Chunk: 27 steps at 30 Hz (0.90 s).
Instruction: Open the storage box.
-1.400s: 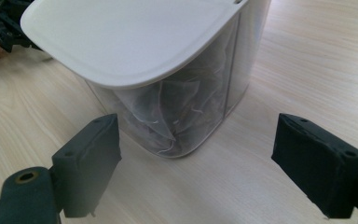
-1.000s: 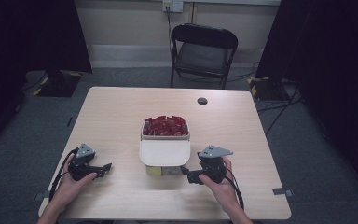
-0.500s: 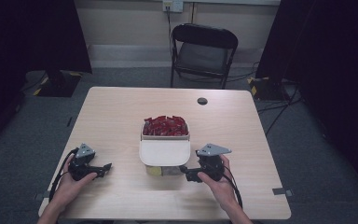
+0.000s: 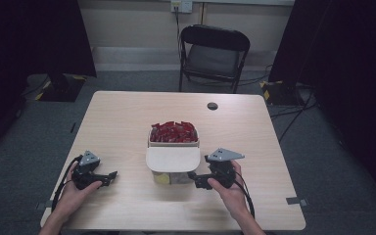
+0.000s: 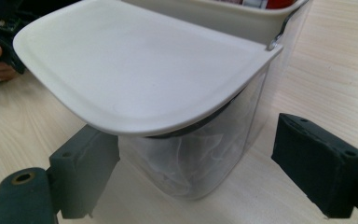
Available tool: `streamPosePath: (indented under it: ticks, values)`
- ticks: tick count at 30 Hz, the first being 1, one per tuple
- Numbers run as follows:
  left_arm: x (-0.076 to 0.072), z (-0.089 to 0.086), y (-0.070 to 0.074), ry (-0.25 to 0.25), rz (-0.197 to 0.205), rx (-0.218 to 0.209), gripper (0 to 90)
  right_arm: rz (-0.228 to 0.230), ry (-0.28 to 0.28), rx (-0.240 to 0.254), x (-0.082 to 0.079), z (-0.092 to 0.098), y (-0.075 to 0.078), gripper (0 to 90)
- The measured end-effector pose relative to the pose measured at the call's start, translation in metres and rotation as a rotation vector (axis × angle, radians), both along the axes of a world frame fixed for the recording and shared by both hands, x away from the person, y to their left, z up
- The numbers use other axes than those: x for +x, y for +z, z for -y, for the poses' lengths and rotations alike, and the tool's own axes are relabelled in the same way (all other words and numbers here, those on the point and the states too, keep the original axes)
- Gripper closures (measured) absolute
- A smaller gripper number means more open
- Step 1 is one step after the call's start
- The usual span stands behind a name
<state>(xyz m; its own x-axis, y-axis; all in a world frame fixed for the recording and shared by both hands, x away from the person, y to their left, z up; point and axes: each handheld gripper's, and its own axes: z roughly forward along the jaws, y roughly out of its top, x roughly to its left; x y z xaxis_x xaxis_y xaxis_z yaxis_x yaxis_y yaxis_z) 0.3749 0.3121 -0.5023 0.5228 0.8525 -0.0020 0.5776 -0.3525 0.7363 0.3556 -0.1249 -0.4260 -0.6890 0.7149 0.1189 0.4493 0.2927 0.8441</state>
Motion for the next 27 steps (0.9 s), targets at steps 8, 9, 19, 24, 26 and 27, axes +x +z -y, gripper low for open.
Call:
streamPosePath:
  ticks: [8, 9, 19, 24, 26, 27]
  values:
    - [0.000, 0.000, 0.000, 0.000, 0.000, 0.000, 12.3, 0.007, 0.012, 0.022, 0.004, -0.001, 0.004, 13.8]
    - [0.000, 0.000, 0.000, 0.000, 0.000, 0.000, 12.3, 0.008, 0.009, 0.024, 0.005, -0.001, 0.005, 13.8]
    - [0.000, 0.000, 0.000, 0.000, 0.000, 0.000, 12.3, 0.002, 0.000, 0.020, 0.010, 0.001, 0.009, 13.8]
    - [0.000, 0.000, 0.000, 0.000, 0.000, 0.001, 12.3, 0.019, -0.010, 0.025, 0.016, 0.000, 0.014, 13.9]
    - [0.000, 0.000, 0.000, 0.000, 0.000, 0.000, 12.3, 0.018, -0.008, 0.033, 0.019, -0.001, 0.015, 13.9]
    - [0.000, 0.000, 0.000, -0.001, 0.000, 0.000, 12.3, 0.015, -0.007, 0.036, 0.020, -0.001, 0.015, 13.9]
